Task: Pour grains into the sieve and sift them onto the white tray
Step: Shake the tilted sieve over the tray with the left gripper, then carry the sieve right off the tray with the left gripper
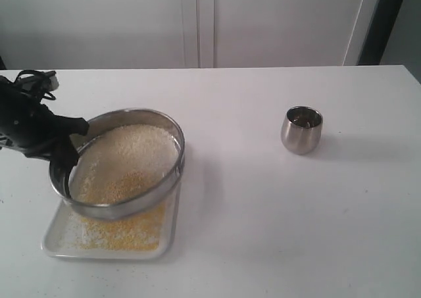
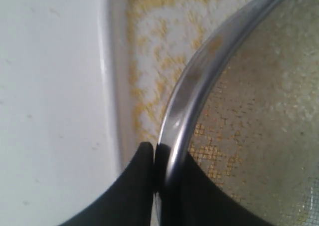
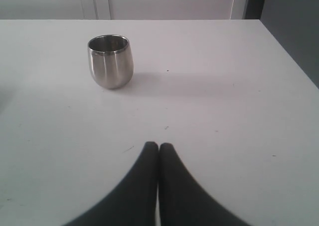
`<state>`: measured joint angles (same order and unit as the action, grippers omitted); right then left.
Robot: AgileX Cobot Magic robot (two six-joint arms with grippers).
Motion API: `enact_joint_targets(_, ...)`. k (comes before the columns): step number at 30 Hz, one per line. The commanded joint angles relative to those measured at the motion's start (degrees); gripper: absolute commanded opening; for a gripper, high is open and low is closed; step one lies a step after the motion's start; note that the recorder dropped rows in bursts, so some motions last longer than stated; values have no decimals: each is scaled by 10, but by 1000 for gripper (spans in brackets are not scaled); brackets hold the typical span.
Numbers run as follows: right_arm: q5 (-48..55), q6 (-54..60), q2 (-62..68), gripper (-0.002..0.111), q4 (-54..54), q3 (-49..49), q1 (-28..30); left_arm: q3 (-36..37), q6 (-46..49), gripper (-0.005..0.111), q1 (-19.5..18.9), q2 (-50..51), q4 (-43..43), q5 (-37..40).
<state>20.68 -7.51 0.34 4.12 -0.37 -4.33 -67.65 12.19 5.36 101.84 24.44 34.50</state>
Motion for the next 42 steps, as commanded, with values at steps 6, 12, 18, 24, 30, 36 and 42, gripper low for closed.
enact_joint_targets(6, -7, -2, -3, 0, 2, 4, 4, 41, -6, 0, 18, -60, 12, -65)
enact_joint_targets(12, -7, -2, -3, 0, 2, 4, 4, 31, -6, 0, 18, -52, 9, -29)
enact_joint_targets(18, -7, -2, -3, 0, 2, 4, 4, 31, -6, 0, 18, -52, 9, -18)
enact_joint_targets(24, -7, -2, -3, 0, 2, 4, 4, 29, -6, 0, 20, -52, 13, -12)
enact_joint_targets(30, -7, -2, -3, 0, 2, 4, 4, 23, -6, 0, 48, -52, 17, -1)
enact_joint_targets(36, -7, -2, -3, 0, 2, 4, 4, -19, -33, 0, 96, -52, 17, 16)
enact_joint_targets(42, -7, -2, -3, 0, 2, 4, 4, -50, -66, 0, 160, -52, 17, 14)
